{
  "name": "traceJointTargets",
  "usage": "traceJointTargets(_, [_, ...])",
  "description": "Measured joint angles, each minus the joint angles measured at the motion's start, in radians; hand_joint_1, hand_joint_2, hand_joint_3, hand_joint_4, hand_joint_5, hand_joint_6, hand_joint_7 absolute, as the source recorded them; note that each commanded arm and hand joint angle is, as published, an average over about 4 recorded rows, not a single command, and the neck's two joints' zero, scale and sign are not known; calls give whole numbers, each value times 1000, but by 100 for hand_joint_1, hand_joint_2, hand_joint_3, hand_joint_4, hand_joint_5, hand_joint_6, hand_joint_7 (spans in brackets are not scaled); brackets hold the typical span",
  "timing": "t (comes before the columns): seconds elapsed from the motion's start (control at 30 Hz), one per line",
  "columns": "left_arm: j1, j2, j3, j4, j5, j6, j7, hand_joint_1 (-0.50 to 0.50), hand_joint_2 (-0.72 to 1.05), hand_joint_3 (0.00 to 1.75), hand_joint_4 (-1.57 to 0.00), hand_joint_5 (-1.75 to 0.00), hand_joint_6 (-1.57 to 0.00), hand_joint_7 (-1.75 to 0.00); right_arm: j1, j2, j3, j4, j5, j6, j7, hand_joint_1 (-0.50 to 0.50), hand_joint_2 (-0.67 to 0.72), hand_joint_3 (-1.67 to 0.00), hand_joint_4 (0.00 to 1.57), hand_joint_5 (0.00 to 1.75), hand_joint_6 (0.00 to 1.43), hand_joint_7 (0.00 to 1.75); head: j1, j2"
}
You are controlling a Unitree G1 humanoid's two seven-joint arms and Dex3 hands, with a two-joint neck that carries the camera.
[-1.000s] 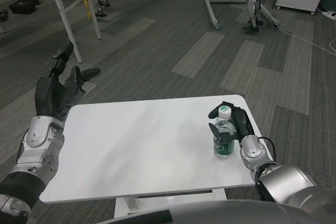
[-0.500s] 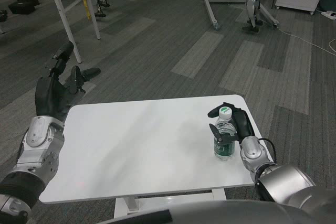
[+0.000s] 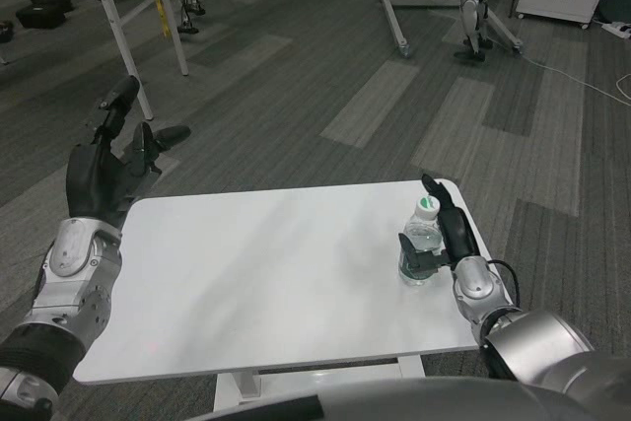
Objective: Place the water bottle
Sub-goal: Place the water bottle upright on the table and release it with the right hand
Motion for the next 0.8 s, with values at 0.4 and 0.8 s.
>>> traceJointTargets(0.4, [18, 0, 10, -18, 0, 0, 0, -47, 105, 79, -71, -72, -27, -21, 3, -9, -3, -4, 36, 0, 83, -26, 41, -18, 0, 0, 0, 0, 4, 0])
traceJointTargets(0.8, [19, 1, 14, -26, 0, 0, 0, -47, 105, 79, -71, -72, -27, -21, 45, -27, -60, -73, 91, -1, 153, -25, 41, -12, 0, 0, 0, 0, 7, -9])
